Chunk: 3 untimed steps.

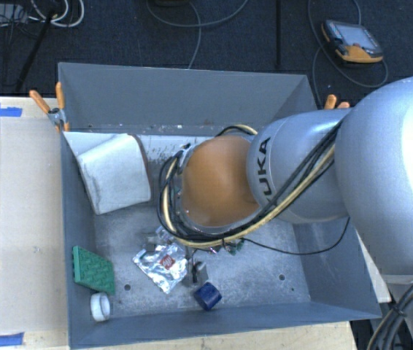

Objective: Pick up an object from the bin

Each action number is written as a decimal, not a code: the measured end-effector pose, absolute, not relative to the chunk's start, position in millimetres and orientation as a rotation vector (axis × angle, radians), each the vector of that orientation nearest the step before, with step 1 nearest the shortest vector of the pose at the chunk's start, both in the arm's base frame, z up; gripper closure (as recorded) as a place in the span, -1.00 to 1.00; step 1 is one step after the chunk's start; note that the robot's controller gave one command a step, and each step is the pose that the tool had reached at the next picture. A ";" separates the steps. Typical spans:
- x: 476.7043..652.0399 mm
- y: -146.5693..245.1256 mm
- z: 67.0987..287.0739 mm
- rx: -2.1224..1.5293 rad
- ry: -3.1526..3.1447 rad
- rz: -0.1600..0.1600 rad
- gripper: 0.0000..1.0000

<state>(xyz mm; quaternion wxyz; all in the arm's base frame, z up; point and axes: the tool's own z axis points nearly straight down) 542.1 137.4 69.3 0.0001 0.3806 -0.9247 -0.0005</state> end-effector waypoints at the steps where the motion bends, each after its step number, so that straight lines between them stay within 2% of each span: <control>1: 542.2 137.1 69.5 1.193 -2.906 -0.002 1.00; 2: 573.2 149.8 182.6 1.248 -2.895 0.001 1.00; 3: 568.5 151.8 223.3 1.243 -2.892 0.000 1.00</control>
Offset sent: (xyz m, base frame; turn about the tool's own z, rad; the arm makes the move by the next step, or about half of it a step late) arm 0.0000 0.0000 0.0000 0.0000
